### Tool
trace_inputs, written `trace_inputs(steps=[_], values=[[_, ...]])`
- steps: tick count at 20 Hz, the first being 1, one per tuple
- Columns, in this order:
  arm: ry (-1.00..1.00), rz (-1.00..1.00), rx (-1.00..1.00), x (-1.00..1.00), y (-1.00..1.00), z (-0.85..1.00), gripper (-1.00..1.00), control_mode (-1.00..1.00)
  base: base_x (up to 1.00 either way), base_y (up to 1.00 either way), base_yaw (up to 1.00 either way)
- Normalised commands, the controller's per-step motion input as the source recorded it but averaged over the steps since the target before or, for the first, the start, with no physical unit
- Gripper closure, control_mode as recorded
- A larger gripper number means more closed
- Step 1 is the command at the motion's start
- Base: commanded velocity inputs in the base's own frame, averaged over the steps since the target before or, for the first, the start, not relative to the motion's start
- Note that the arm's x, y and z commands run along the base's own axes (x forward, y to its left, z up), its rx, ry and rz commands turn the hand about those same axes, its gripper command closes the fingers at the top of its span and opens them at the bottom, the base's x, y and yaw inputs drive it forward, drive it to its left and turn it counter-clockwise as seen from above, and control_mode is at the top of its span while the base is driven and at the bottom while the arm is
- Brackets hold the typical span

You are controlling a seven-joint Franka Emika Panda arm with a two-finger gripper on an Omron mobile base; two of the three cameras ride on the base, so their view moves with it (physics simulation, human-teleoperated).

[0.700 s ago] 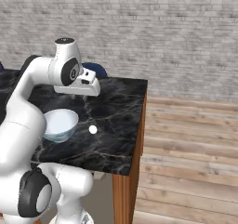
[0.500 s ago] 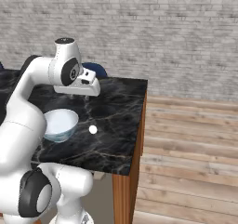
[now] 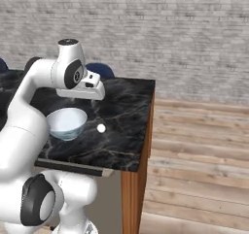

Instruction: Gather the eggs and milk located in the vicinity of the sink area and place them right next to the bowl.

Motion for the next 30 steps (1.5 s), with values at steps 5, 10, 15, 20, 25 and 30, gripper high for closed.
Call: trace_inputs(steps=[5, 10, 15, 20, 25, 30], values=[[0.00, 0.00, 0.00, 0.00, 0.00, 0.00, -1.00, 1.00, -0.25, 0.28, 0.00], [0.00, 0.00, 0.00, 0.00, 0.00, 0.00, -1.00, 1.00, -0.12, 0.82, 0.00], [0.00, 0.00, 0.00, 0.00, 0.00, 0.00, -1.00, 1.00, -0.15, 0.85, 0.00], [0.00, 0.00, 0.00, 0.00, 0.00, 0.00, -1.00, 1.00, -0.05, 0.80, -0.01], [0.00, 0.00, 0.00, 0.00, 0.00, 0.00, -1.00, 1.00, -0.06, 0.75, -0.02], [0.00, 0.00, 0.00, 0.00, 0.00, 0.00, -1.00, 1.00, -0.06, 0.70, -0.01]])
